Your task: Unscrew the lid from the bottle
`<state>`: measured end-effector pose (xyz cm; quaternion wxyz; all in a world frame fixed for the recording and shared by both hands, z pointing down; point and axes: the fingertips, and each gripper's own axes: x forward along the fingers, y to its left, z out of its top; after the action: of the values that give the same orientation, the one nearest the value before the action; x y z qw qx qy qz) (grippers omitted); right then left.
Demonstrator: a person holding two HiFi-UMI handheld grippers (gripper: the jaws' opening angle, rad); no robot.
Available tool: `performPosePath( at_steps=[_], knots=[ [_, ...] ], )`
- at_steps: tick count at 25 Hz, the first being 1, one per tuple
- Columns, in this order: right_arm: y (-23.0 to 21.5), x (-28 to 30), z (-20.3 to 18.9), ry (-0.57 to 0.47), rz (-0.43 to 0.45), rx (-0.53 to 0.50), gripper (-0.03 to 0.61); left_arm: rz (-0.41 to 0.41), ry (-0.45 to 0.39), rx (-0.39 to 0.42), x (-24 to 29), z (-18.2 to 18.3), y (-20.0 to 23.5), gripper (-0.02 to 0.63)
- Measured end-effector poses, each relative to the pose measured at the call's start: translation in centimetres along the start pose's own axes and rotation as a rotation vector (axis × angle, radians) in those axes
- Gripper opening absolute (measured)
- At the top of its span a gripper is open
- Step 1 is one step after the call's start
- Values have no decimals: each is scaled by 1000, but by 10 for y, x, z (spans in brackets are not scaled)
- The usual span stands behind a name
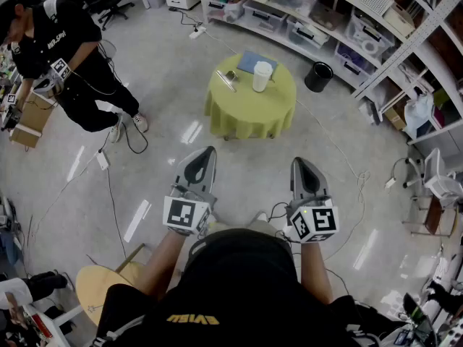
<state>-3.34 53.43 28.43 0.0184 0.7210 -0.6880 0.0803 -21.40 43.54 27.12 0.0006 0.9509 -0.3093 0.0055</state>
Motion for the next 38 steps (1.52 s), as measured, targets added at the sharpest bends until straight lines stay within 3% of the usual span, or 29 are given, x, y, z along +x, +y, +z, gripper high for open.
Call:
performPosePath(
  at_steps=[11,18,23,26,34,38],
  knots=[
    [-1,18,2,-22,8,20,-2,9,-7,45,7,-3,11,17],
    [0,24,-11,21,-22,-52,-2,24,-50,108,6,-2,6,18],
    [-4,24,-12,17,-32,-58,18,29,-40,89,5,-6,2,18],
    [-4,27,-12,18,-28,-49,101,25,-39,89,7,-7,4,18],
    [-8,28,-16,35,-20,-11,241,0,-30,59,10,-14,-5,18],
    [-16,27,-19,43,-16,33,336,-47,-33,37,16,-17,-19,18]
  ],
)
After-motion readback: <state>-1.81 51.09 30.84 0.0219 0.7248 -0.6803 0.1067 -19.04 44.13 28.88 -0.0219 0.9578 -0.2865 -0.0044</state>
